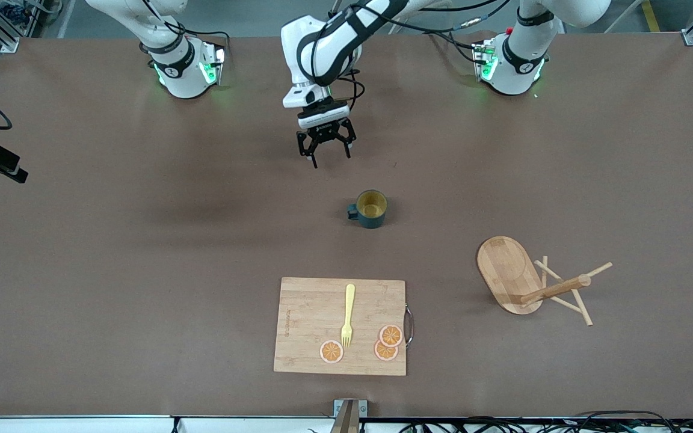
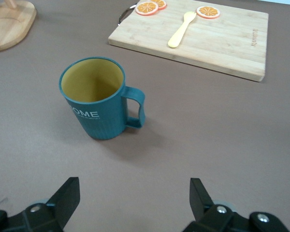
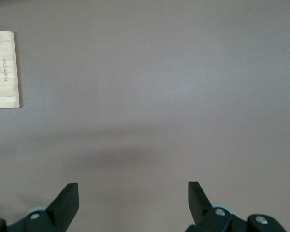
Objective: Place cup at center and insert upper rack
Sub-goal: 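Move the left gripper above the teal mug handle, then lower the left gripper and close it on the mug handle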
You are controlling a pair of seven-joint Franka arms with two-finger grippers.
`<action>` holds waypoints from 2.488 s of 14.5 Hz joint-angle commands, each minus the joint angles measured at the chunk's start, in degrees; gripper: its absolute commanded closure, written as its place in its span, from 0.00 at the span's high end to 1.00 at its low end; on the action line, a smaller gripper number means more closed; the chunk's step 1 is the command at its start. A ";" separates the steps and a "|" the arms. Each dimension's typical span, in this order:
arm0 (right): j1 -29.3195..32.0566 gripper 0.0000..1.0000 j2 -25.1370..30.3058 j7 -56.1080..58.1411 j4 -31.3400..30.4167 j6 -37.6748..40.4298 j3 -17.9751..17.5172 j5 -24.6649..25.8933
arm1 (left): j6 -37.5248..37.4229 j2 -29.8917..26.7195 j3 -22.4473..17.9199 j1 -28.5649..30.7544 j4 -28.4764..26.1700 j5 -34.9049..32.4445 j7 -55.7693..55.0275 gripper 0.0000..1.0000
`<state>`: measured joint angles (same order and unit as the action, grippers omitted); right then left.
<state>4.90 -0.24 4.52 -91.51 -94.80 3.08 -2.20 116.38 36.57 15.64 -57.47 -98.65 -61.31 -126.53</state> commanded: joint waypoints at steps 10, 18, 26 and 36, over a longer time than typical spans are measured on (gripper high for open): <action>0.11 1.00 1.64 -1.36 -0.95 0.06 -0.10 0.80 | -2.04 8.08 -6.41 -7.12 5.84 -3.98 -0.29 1.00; 0.37 1.00 1.29 -1.27 -0.24 -0.12 -0.10 0.62 | -3.44 11.68 -13.27 -12.22 7.41 -9.00 -0.47 1.00; 0.46 1.00 1.29 -1.45 0.11 -0.21 -0.10 0.44 | -5.91 14.94 -13.62 -11.96 10.59 -16.74 -6.61 1.00; 0.46 1.00 1.20 -1.45 0.20 -0.47 -0.10 0.18 | -4.94 17.75 -13.53 -9.41 10.85 -19.82 -9.00 1.00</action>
<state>5.04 -0.09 3.91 -90.66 -94.93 3.33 -2.16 111.27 52.93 2.06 -67.28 -89.25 -79.75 -135.22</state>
